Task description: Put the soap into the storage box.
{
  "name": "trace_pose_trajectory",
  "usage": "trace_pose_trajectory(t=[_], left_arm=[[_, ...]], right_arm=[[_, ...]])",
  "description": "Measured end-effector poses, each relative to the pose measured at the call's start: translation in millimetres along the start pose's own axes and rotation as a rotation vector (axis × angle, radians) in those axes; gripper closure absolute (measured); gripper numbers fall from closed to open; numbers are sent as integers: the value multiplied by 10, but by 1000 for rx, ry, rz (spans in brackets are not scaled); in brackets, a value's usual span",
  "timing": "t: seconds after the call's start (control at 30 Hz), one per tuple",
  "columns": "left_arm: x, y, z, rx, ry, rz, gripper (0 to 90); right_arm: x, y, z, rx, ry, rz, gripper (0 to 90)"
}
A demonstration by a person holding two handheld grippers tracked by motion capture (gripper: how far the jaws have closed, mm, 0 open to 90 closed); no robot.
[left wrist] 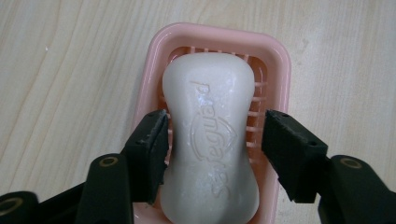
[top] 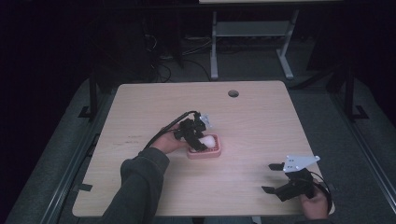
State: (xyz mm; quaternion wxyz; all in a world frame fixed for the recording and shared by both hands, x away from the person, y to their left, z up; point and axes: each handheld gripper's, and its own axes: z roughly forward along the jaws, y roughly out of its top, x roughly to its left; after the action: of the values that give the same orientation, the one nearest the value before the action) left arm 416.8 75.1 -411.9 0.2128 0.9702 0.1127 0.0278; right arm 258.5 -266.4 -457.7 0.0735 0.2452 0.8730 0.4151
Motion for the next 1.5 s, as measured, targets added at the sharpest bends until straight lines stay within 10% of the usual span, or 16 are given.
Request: trace_pose_trajectory(t=[1.5], left_arm=[[-249,-320,-370,-25,61,5,317]], right_arm=[[-5,7,-13,2,-26,16,141]])
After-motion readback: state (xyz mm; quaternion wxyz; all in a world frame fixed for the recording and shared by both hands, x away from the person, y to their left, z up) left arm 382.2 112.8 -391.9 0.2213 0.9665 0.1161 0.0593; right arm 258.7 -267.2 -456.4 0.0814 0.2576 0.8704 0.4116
